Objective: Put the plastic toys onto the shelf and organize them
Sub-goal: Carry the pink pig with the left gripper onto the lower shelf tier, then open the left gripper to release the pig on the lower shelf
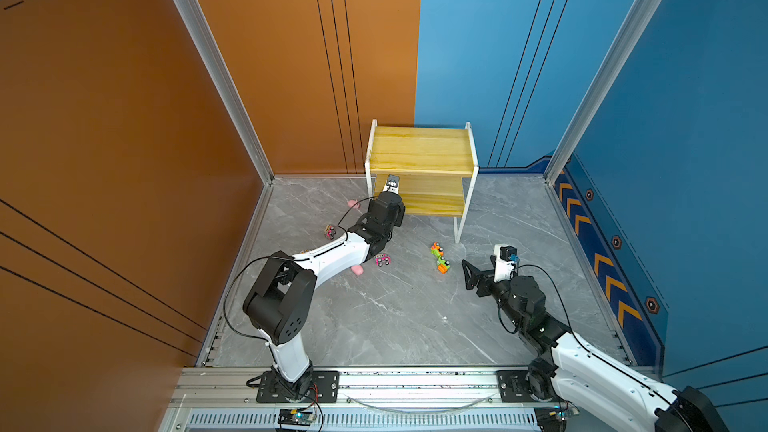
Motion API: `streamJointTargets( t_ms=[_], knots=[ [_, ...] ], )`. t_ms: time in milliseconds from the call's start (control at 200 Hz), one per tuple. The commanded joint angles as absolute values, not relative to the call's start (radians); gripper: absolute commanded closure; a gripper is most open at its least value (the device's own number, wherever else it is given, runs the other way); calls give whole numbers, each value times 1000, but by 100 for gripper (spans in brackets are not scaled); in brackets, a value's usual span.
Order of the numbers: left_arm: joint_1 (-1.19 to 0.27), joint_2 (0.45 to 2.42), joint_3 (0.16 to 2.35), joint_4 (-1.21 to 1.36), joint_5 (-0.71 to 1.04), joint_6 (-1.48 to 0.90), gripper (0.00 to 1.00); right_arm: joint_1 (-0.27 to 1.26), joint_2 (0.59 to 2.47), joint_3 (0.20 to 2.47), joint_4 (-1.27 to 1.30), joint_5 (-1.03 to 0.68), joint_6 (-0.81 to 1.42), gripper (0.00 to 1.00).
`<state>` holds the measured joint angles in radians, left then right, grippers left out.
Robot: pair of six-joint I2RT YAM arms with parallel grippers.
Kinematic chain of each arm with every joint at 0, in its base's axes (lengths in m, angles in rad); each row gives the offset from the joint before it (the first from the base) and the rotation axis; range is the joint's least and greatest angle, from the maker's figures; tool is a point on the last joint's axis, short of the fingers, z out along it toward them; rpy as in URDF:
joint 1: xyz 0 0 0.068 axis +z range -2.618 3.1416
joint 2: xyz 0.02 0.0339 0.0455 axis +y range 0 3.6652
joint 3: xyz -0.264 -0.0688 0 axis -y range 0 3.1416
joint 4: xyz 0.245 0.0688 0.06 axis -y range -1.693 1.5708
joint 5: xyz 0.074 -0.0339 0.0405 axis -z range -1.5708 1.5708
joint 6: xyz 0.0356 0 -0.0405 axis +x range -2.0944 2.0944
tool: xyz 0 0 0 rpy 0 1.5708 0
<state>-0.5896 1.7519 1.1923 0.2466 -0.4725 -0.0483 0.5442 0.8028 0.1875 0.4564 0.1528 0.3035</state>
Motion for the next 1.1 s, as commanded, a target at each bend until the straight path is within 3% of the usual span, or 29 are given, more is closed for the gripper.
streamJointTargets(
  t_ms=[0,265,651,1091],
  knots=[
    [-579,1773,1229,265,-496,-45,77,547,807,187,476,143,284,4],
    [-577,1793,1244,264,-491,-49,71,547,808,187,477,141,284,3],
    [-598,1737,1236,264,-492,-24,40,546,808,187,476,136,285,4],
    [-643,1669,1186,274,-489,17,35,545,811,187,478,135,285,3]
  ],
)
